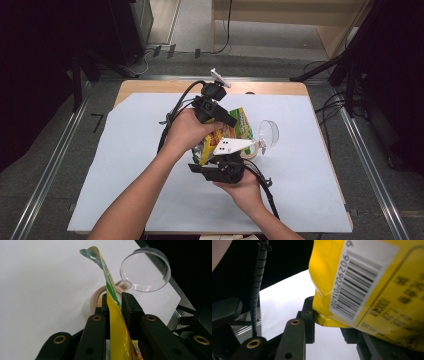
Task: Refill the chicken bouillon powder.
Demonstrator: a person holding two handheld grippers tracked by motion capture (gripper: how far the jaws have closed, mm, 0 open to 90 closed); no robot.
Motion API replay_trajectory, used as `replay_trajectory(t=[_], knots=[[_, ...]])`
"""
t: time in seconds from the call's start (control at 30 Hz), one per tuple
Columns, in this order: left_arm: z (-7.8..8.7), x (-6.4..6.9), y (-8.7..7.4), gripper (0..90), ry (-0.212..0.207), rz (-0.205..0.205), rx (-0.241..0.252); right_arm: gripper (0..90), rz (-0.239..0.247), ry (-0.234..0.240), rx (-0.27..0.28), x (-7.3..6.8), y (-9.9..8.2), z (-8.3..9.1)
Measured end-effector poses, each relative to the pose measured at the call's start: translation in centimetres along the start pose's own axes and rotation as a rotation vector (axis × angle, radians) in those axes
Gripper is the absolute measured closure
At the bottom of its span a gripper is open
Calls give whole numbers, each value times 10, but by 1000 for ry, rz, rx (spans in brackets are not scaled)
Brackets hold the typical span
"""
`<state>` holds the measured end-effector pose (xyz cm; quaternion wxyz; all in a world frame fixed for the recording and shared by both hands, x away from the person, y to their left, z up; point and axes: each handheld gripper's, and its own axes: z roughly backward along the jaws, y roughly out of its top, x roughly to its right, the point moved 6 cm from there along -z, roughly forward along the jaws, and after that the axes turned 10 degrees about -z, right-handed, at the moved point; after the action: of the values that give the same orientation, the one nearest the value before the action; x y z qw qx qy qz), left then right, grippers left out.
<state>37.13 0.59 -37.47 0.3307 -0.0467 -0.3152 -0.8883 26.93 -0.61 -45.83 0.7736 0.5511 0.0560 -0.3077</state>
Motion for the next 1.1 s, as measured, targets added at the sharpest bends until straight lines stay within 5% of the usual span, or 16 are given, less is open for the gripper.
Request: replay_trajectory(t=[1.1], knots=[[11, 1, -3, 810, 45, 2, 3, 707, 1, 44, -10, -3, 5, -9]])
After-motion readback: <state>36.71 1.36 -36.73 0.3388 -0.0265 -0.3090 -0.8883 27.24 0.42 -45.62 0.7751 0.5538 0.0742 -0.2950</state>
